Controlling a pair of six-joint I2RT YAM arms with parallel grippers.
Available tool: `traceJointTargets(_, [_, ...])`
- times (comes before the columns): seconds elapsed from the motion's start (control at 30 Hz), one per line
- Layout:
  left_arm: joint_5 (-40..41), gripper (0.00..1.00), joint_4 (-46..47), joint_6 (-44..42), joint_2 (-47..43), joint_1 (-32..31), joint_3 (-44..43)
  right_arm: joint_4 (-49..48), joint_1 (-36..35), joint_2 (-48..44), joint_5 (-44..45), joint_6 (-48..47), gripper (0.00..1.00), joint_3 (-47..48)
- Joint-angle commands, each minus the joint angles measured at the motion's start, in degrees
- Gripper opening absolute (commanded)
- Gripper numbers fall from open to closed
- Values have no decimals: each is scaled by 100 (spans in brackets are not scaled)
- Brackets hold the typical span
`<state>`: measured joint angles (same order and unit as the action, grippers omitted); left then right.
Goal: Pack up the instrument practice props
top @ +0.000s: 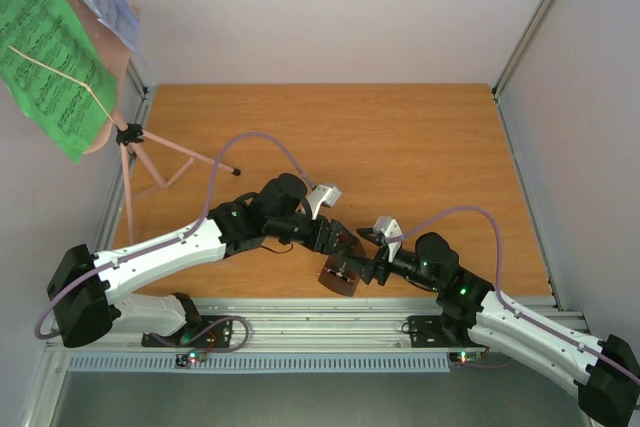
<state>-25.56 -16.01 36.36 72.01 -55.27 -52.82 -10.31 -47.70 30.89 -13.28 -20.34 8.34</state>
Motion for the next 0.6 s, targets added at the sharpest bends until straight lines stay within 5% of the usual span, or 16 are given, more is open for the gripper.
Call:
traceJointTargets(0.0, [-192, 64, 129, -120, -3, -19, -126, -101, -20, 51, 189, 71, 77, -4])
traceJointTargets(0.57, [-534, 59, 398, -161, 24, -106, 8, -450, -19, 401, 281, 111, 74, 16])
